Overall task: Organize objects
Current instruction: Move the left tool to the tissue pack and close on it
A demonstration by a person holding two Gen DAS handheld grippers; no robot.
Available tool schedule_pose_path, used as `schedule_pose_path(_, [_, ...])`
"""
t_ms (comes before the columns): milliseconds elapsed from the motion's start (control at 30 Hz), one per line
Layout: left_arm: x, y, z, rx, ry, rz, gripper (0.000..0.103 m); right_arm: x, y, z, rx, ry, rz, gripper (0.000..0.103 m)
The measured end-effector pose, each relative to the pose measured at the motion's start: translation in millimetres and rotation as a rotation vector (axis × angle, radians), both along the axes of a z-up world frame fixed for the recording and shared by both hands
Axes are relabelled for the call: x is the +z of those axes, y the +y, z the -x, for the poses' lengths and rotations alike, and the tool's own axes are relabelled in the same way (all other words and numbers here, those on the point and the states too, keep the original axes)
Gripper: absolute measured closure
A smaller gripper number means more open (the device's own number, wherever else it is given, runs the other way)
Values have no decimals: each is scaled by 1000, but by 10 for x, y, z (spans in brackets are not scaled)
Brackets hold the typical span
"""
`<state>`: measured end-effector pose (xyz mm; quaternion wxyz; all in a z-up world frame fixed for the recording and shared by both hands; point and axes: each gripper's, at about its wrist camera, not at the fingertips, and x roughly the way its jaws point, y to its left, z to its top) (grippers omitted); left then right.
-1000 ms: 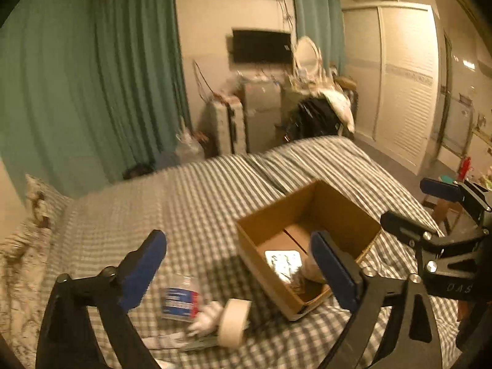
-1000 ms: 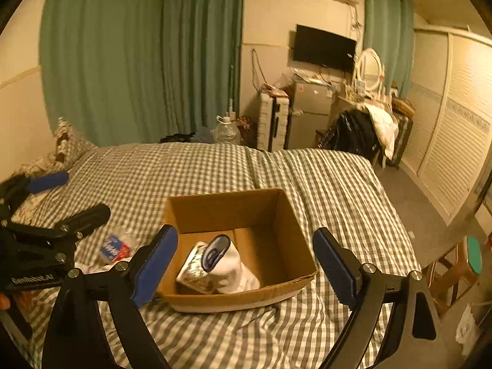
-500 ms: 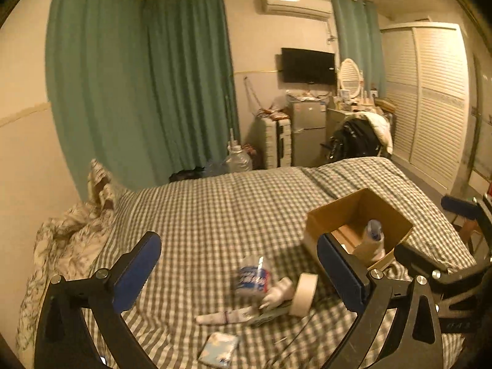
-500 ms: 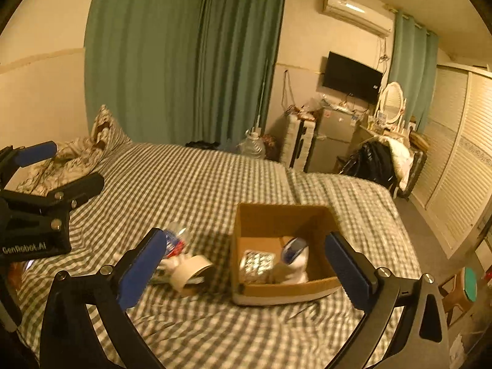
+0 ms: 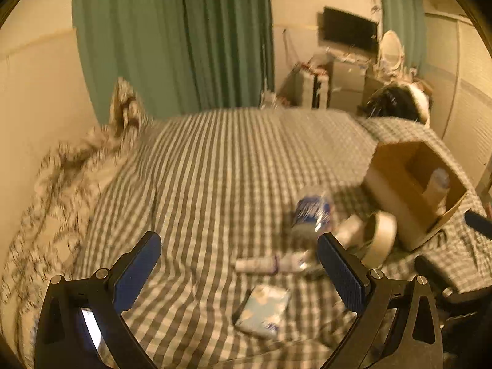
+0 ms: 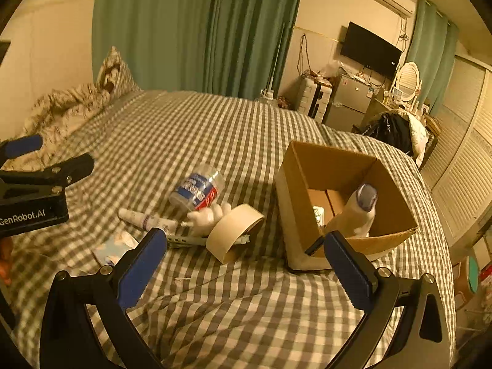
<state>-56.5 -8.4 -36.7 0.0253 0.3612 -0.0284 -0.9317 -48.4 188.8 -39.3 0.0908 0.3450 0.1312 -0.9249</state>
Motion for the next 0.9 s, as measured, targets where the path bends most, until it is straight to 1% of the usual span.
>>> schedule_pose_path(200, [-492, -125, 69, 3, -114, -21, 0, -274, -95, 183, -27, -61, -33, 0])
schedule_pose_path(267, [-652, -110, 104, -9, -172, -28, 0, -351, -104, 253, -33, -88, -31, 0])
schedule_pose_path(400, [-849, -46, 179, -34, -263, -42, 0, -486, -102, 373, -51, -141, -28, 0])
schedule_pose_path(533, [-993, 46, 234, -71, -332, -44, 0, -577, -87, 474, -66, -181, -8, 0])
schedule_pose_path(633, [-1107, 175, 251, -104, -376, 0, 0, -635, -59, 551, -82, -212, 10, 0])
schedule_pose_path(767, [-1244, 222, 316, -121, -437, 25, 0, -701, -48, 647, -100, -242, 32, 1])
schedule_pose_path(800, [-1276, 226, 329, -120, -450, 31, 1, -715, -55, 666, -104, -247, 34, 1])
schedule_pose_path(900, [-1296, 219, 326, -104, -450, 38, 8, -742, -75, 715, -112, -253, 37, 1])
